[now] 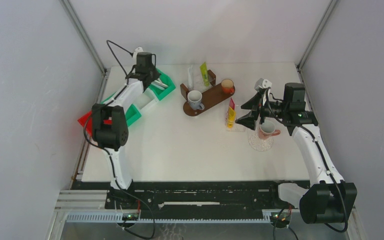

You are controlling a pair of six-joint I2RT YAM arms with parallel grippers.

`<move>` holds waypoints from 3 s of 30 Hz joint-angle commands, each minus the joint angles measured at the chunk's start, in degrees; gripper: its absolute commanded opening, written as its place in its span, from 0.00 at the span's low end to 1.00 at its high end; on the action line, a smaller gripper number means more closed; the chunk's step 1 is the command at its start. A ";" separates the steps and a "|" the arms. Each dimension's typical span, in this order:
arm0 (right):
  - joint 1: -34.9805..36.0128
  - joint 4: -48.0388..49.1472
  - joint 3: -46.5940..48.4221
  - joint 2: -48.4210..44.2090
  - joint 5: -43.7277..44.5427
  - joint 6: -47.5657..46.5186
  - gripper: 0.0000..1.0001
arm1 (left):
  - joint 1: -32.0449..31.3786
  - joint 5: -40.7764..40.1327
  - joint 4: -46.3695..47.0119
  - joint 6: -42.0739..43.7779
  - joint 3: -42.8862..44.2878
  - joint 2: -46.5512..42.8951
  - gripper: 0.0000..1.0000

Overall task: Prepare toiletry sets of a toothbrush and toothpaste on the tray
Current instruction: Pick up the toothbrush from the storage box, then place the toothbrush in the cup.

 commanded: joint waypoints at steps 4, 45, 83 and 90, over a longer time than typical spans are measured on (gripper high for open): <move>-0.25 1.54 1.77 -1.75 -2.04 0.02 0.86 | -1.06 13.38 26.00 13.14 -15.05 -14.85 0.00; -9.72 -6.65 4.71 -3.16 -20.69 -5.10 0.86 | -33.97 52.06 12.29 44.63 -19.04 -20.54 0.00; 2.09 5.32 -1.40 0.88 -13.27 -0.92 0.12 | -38.60 56.36 2.30 56.85 -15.40 -18.93 0.06; 0.99 6.93 -1.21 0.15 -14.46 2.26 0.00 | -38.44 50.36 12.50 54.71 -22.98 -24.29 0.49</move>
